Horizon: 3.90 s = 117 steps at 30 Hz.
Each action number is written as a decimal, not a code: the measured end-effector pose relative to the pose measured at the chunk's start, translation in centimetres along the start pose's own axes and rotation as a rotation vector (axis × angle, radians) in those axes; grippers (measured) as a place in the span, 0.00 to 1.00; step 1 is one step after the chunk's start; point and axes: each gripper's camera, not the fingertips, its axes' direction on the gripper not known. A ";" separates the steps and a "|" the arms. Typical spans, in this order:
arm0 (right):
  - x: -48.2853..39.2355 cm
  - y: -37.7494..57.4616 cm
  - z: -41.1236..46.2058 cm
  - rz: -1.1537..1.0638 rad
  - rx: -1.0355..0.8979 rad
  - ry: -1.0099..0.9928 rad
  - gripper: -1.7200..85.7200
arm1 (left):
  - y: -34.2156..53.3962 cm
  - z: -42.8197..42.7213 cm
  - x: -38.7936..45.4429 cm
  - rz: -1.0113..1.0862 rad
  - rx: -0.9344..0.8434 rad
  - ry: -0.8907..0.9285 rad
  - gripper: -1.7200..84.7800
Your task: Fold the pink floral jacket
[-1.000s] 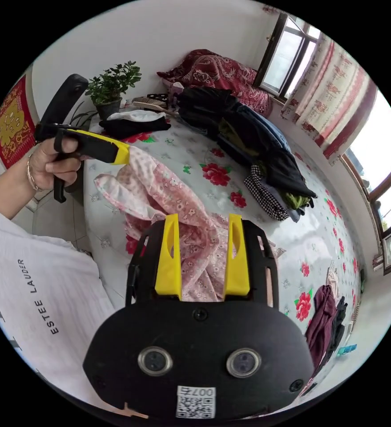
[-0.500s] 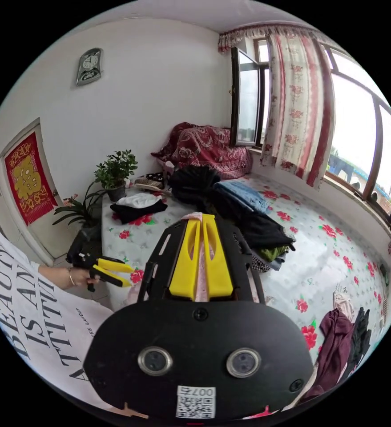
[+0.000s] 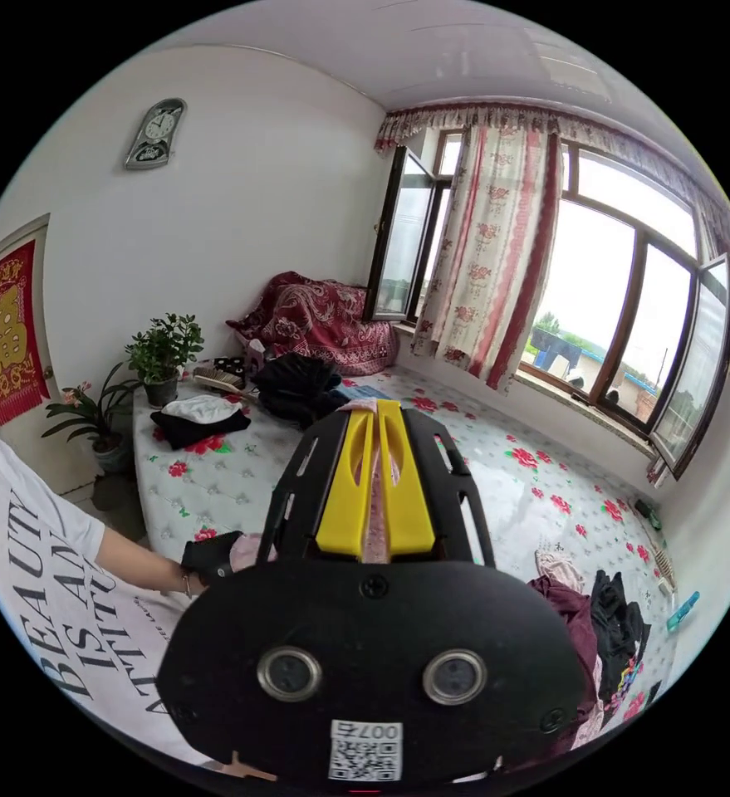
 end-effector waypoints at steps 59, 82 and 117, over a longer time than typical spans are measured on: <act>25.3 31.0 24.0 0.575 -0.853 0.210 0.10 | 4.8 -2.9 -8.0 -0.532 -0.216 -0.238 0.09; 31.3 22.3 22.8 0.603 -0.680 0.246 0.10 | -0.2 -7.9 -13.2 -0.620 -0.183 -0.363 0.11; 19.2 16.4 33.5 0.530 -0.799 -0.079 0.10 | 1.2 -6.6 -30.3 -0.862 -0.093 -0.406 0.11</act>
